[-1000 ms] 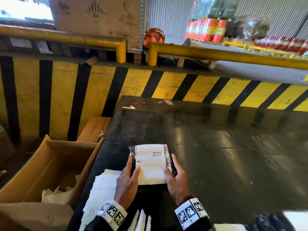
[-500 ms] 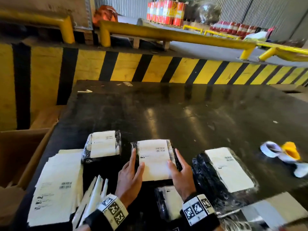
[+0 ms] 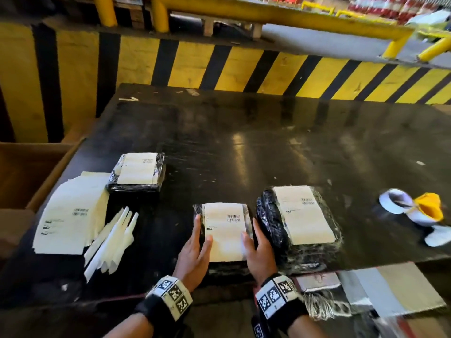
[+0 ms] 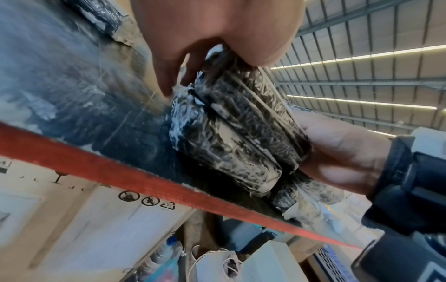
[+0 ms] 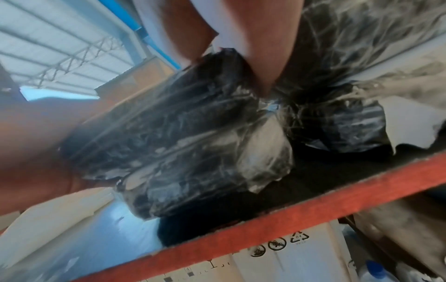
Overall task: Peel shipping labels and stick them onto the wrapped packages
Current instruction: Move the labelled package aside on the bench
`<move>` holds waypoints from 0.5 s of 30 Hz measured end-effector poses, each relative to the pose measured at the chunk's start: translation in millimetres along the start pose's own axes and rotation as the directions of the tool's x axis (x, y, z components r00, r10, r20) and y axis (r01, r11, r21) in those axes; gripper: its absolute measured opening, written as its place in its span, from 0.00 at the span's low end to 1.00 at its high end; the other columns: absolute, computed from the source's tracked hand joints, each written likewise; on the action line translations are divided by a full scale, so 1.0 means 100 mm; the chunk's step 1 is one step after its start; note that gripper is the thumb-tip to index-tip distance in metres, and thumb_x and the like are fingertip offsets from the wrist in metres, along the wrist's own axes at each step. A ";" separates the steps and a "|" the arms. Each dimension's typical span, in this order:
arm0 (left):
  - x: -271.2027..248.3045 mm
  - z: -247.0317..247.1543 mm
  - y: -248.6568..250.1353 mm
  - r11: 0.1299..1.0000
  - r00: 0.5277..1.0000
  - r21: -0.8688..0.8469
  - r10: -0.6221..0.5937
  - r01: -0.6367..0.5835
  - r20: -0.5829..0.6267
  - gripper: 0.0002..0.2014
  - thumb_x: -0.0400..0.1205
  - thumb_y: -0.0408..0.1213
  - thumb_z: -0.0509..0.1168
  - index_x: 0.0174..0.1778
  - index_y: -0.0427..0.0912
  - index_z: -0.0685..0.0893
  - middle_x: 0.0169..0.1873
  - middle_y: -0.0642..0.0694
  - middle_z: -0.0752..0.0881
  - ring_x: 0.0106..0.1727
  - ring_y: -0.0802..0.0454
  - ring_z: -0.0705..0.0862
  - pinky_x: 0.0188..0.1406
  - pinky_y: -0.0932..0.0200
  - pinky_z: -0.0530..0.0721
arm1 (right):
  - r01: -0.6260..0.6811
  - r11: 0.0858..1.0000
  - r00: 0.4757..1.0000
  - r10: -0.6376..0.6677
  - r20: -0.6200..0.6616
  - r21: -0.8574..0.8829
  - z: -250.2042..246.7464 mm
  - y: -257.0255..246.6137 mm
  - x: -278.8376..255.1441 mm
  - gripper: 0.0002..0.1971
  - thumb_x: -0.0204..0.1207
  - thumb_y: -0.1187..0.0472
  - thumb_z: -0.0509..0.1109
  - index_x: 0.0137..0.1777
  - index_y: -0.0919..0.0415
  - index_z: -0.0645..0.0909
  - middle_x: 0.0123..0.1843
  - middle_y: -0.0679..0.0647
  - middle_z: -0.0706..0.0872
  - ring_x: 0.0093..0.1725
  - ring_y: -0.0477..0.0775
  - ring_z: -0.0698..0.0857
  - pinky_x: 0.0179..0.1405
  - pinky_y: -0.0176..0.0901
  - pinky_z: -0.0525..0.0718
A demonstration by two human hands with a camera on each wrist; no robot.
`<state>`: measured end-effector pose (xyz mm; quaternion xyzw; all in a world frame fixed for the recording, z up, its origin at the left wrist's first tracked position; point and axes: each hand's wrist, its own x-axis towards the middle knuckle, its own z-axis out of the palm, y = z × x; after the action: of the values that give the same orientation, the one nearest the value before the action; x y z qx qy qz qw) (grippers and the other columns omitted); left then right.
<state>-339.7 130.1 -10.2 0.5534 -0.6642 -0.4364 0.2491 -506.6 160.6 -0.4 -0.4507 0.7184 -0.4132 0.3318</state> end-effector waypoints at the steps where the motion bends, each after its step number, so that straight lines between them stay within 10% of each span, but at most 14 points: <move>1: -0.01 0.02 0.01 1.000 1.000 -0.017 0.006 -0.006 -0.007 0.30 0.85 0.57 0.48 0.73 0.74 0.32 0.82 0.47 0.60 0.74 0.42 0.73 0.75 0.44 0.69 | 0.012 1.000 1.000 -0.012 0.010 -0.017 0.00 0.01 0.01 0.29 0.83 0.54 0.61 0.82 0.54 0.58 0.79 0.51 0.70 0.76 0.44 0.69 0.76 0.40 0.66; 10: 0.04 0.13 0.03 0.999 0.998 -0.037 -0.013 0.011 -0.060 0.31 0.85 0.54 0.51 0.78 0.70 0.38 0.71 0.42 0.77 0.47 0.56 0.85 0.42 0.64 0.82 | 0.356 0.818 0.934 -0.323 0.152 -0.452 -0.02 0.04 0.06 0.34 0.79 0.51 0.33 0.81 0.65 0.60 0.84 0.55 0.59 0.84 0.48 0.53 0.80 0.34 0.44; 15: 0.04 0.03 0.00 0.999 0.999 -0.032 -0.008 0.010 0.047 0.32 0.84 0.59 0.50 0.74 0.73 0.33 0.71 0.44 0.77 0.51 0.59 0.83 0.48 0.64 0.81 | 0.382 0.781 0.924 -0.339 0.179 -0.494 -0.03 -0.05 0.07 0.26 0.83 0.58 0.46 0.80 0.63 0.62 0.84 0.54 0.58 0.84 0.51 0.52 0.79 0.34 0.43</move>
<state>-342.7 127.2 -12.2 0.5418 -0.6603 -0.4611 0.2406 -510.2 153.5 5.1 -0.6685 0.6895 -0.2407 0.1408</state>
